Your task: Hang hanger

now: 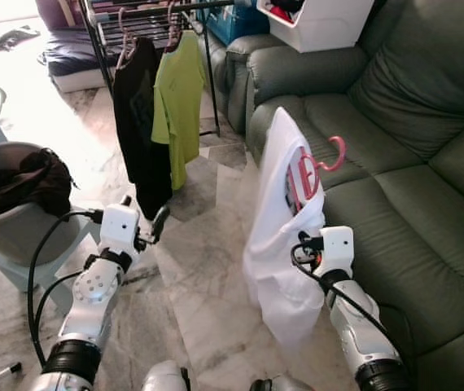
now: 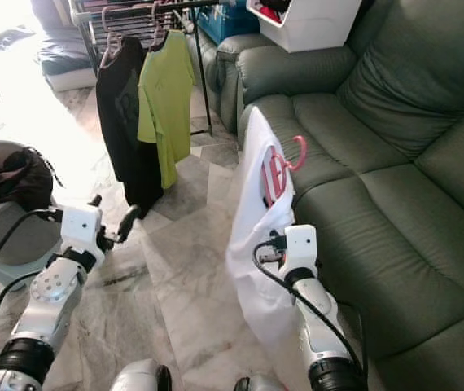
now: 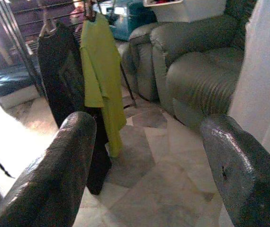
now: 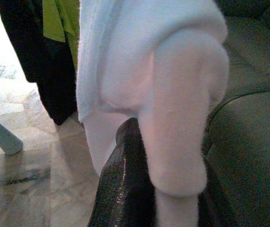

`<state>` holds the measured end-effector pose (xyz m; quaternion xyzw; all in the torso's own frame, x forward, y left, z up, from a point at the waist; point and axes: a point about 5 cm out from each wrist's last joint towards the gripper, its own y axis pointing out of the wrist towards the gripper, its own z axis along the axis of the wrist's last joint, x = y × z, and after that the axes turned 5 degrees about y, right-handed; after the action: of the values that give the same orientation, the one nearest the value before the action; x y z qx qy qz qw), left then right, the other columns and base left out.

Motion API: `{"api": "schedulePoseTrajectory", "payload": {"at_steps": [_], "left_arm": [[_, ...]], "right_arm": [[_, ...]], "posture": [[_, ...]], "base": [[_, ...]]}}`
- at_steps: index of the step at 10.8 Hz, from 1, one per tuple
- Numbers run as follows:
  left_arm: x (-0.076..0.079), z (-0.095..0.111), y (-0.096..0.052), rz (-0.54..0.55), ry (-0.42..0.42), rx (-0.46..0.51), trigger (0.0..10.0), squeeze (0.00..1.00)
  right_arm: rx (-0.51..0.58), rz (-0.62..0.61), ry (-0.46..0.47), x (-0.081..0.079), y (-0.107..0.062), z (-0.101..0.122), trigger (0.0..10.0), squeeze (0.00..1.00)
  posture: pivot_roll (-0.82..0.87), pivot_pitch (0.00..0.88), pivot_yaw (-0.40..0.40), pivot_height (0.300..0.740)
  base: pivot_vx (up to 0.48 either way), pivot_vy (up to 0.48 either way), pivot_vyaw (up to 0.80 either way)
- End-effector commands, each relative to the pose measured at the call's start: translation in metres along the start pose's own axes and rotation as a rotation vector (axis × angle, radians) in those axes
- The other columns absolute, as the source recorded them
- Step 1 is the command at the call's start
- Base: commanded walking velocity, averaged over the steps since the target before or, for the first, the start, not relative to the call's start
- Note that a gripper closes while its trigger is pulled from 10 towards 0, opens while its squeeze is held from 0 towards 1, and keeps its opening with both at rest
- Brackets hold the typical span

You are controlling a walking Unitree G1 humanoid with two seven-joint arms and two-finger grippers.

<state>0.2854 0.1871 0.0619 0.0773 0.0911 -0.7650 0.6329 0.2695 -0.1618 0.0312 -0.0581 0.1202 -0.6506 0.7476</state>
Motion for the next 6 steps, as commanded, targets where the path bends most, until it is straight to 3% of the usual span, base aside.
{"api": "schedulePoseTrajectory", "payload": {"at_steps": [1, 2, 6], "left_arm": [[-0.0034, 0.0021, -0.0006, 0.023, 0.001, -0.005, 10.0, 0.0], [-0.0054, 0.003, -0.0005, 0.053, -0.001, -0.004, 10.0, 0.0], [-0.0063, 0.0118, 0.0051, 0.071, 0.001, 0.014, 10.0, 0.0]], "right_arm": [[0.059, -0.013, -0.018, 0.0055, 0.0033, 0.0186, 8.9, 0.0], [0.053, -0.026, 0.007, 0.0084, 0.0036, 0.0181, 10.0, 0.0], [0.022, 0.013, 0.018, 0.0023, 0.0084, 0.0194, 10.0, 0.0]], "posture": [[-0.04, 0.0, -0.016, 0.74], [-0.04, 0.0, -0.017, 0.74], [-0.04, 0.0, -0.019, 0.74]], "base": [[0.326, 0.0, 0.0], [0.356, 0.0, 0.0], [0.425, 0.0, 0.0]]}}
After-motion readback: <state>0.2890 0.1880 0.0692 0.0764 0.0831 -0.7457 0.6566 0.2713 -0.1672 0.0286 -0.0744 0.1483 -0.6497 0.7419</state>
